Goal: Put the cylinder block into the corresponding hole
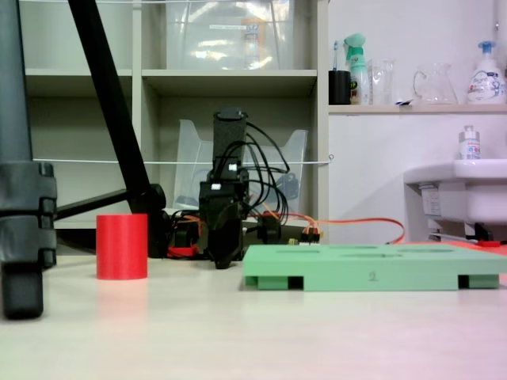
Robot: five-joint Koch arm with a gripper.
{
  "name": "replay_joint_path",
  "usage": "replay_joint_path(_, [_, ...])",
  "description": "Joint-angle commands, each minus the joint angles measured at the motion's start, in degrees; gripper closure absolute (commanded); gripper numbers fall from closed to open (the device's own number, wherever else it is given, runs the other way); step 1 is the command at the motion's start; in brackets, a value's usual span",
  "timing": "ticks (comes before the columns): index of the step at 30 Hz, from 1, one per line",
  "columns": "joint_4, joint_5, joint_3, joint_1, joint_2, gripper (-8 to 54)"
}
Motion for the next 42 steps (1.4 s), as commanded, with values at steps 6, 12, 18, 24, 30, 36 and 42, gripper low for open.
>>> replay_joint_path(6, [1.58,0.53,3.69,-0.7,3.87,10.9])
replay_joint_path(12, [1.58,0.53,3.69,-0.7,3.87,10.9])
replay_joint_path(18, [1.58,0.53,3.69,-0.7,3.87,10.9])
replay_joint_path(24, [1.58,0.53,3.69,-0.7,3.87,10.9])
replay_joint_path(30, [1.67,0.97,3.69,-4.83,3.87,11.8])
replay_joint_path(36, [1.76,1.14,3.69,-5.54,3.87,11.9])
replay_joint_path(42, [0.53,1.67,3.87,-7.47,3.87,8.9])
